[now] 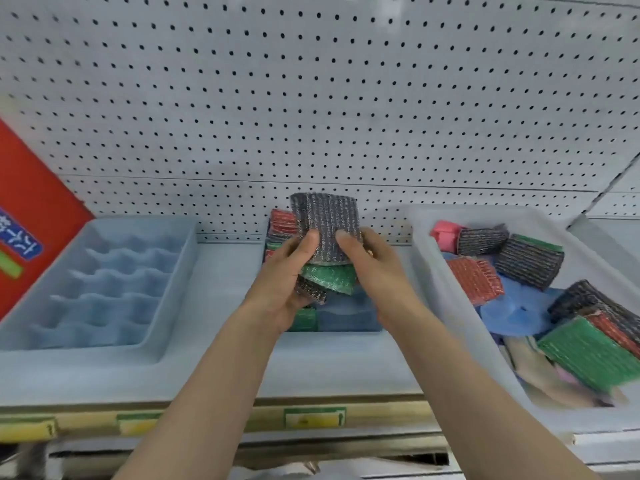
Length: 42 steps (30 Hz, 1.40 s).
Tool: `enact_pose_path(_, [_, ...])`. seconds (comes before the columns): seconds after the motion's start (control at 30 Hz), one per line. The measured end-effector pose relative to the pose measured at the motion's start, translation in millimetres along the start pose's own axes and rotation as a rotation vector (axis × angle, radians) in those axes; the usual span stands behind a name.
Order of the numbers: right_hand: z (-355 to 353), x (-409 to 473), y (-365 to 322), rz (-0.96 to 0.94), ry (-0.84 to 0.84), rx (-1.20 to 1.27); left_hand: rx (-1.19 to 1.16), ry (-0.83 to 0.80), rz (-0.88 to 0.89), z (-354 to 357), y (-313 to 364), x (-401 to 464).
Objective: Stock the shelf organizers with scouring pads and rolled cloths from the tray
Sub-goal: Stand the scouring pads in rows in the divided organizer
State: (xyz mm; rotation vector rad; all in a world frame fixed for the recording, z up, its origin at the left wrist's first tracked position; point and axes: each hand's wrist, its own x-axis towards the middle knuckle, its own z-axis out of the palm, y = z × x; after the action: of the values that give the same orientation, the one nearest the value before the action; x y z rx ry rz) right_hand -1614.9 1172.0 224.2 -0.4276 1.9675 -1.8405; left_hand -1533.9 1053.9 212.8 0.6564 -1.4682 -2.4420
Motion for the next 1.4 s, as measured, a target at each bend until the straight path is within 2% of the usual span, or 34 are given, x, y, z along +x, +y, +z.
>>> enact_pose_path(0.1, [23, 0, 0, -0.047, -0.017, -0.077, -0.032, 0.003, -0.010, -25, 10, -1])
enact_pose_path(0.17, [36, 3, 0, -0.010, -0.020, -0.088, -0.031, 0.006, -0.002, -41, 16, -1])
enact_pose_path(0.27, [55, 9, 11, 0.074, -0.070, 0.018, -0.028, 0.038, 0.012, -64, 20, -4])
enact_pose_path(0.33, [63, 12, 21, 0.084, -0.062, 0.068, -0.018, 0.073, 0.011, -77, 23, -5])
enact_pose_path(0.47, [70, 9, 27, 0.220, -0.062, 0.261, -0.019, 0.135, -0.008, -97, 22, -3])
enact_pose_path(0.57, [63, 3, 33, 0.238, 0.026, 0.323, -0.057, 0.210, 0.006, -114, 14, 1])
enact_pose_path(0.67, [49, -7, 41, 0.124, 0.135, 0.084, -0.149, 0.344, 0.051, -137, 12, 6])
enact_pose_path(0.73, [45, -12, 45, 0.031, 0.109, -0.144, -0.192, 0.404, 0.070, -149, 14, 9])
enact_pose_path(0.83, [51, -17, 45, -0.016, 0.059, -0.494, -0.212, 0.394, 0.070, -150, 15, 11])
enact_pose_path(0.9, [51, -19, 37, -0.018, 0.064, -0.611, -0.205, 0.375, 0.059, -146, 15, 11])
enact_pose_path(1.0, [46, -20, 28, -0.015, -0.003, -0.809, -0.186, 0.357, 0.045, -144, 14, 9])
enact_pose_path(1.1, [58, -20, 31, -0.047, -0.167, -1.133, -0.177, 0.359, 0.033, -144, 12, 9])
enact_pose_path(1.17, [66, -20, 35, -0.075, -0.255, -1.187, -0.172, 0.349, 0.024, -142, 12, 8])
enact_pose_path(1.27, [66, -18, 29, -0.031, -0.270, -1.052, -0.162, 0.325, 0.020, -140, 13, 5])
enact_pose_path(1.4, [68, -18, 25, -0.070, -0.295, -1.122, -0.158, 0.324, 0.010, -141, 13, 3])
